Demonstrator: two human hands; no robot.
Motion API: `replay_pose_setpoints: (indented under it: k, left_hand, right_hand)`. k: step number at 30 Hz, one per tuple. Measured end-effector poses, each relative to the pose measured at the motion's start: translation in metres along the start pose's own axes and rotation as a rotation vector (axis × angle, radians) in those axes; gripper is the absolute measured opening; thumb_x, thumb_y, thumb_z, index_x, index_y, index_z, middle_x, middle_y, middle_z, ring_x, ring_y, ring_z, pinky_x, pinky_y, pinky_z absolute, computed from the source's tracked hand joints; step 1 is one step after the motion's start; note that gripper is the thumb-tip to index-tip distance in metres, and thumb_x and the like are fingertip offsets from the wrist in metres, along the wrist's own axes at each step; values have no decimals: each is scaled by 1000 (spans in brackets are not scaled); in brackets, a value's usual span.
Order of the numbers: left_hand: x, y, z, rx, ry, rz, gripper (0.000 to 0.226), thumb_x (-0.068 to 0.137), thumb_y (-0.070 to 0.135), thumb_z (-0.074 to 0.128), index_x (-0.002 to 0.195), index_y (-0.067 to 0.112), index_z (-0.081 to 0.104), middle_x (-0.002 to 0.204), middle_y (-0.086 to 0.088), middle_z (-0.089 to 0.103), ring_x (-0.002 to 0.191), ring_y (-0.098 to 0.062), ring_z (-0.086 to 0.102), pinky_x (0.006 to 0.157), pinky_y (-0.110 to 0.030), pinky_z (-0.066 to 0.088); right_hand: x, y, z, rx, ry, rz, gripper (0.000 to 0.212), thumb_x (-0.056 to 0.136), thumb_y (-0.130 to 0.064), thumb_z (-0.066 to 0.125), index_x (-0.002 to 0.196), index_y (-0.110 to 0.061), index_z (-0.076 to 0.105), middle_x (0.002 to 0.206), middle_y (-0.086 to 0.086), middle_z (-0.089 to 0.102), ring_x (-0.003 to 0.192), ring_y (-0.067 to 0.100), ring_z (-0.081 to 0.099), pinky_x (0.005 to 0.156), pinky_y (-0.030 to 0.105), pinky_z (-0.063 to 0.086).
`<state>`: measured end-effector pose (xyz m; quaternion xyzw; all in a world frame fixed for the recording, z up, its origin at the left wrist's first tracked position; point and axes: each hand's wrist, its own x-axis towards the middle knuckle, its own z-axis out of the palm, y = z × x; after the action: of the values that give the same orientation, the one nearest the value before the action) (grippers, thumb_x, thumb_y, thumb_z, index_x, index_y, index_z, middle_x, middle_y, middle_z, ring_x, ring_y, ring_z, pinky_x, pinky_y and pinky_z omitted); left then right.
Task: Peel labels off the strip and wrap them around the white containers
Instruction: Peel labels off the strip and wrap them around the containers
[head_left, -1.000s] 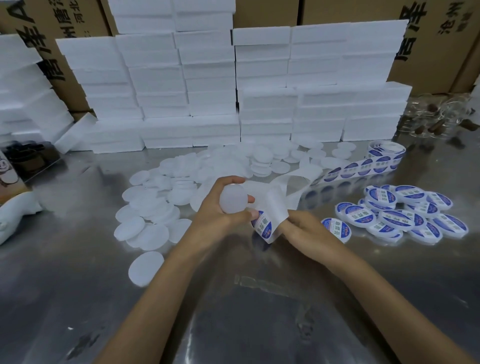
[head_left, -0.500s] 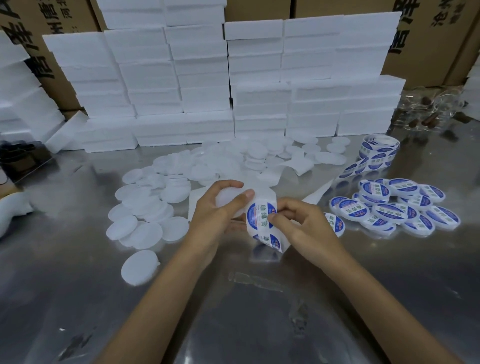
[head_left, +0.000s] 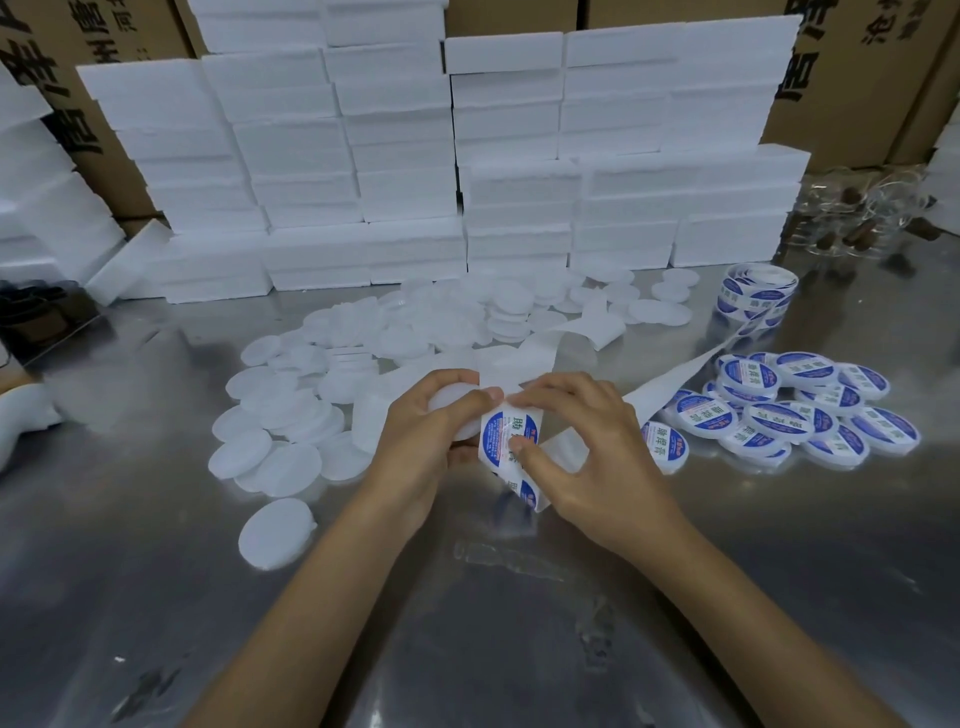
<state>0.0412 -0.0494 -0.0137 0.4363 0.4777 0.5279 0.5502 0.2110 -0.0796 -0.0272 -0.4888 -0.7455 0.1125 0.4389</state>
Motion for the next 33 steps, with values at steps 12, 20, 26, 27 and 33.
replay_pose_setpoints:
  k: [12, 20, 26, 27, 33]
  left_hand:
    - [2, -3, 2, -74, -16, -64, 33, 84, 20, 79, 113, 18, 64, 100, -10, 76, 82, -20, 77, 61, -24, 58]
    - [8, -11, -1, 114, 129, 44, 25, 87, 22, 77, 103, 32, 60, 101, 1, 67, 71, -7, 74, 53, -14, 53]
    - [15, -12, -4, 419, 290, 193, 40, 79, 31, 83, 105, 39, 54, 100, 22, 52, 90, -9, 60, 72, -28, 59]
    - [14, -9, -4, 401, 312, 237, 40, 79, 34, 82, 107, 38, 53, 99, 21, 54, 84, -6, 63, 66, -27, 60]
    - [-2, 26, -7, 163, 272, 530, 20, 100, 43, 46, 120, 42, 50, 102, 13, 68, 85, -11, 71, 63, -19, 55]
  right_hand:
    - [-1, -2, 0, -39, 145, -119, 19, 84, -18, 75, 103, -20, 74, 112, -5, 60, 106, 13, 52, 92, 39, 46]
    - [-1, -11, -1, 154, 175, -102, 19, 82, -3, 67, 96, -15, 61, 99, -8, 59, 97, 12, 55, 85, 20, 43]
    - [1, -13, -7, 398, 254, 41, 33, 84, 0, 62, 103, -26, 55, 97, -11, 62, 92, 17, 61, 85, 23, 49]
    - [2, -12, -8, 431, 259, 68, 35, 86, 1, 63, 103, -27, 55, 97, -12, 63, 92, 16, 61, 84, 22, 49]
    - [8, -8, -12, 578, 308, 223, 31, 85, 3, 68, 99, -23, 58, 97, -10, 67, 87, 15, 64, 77, 26, 53]
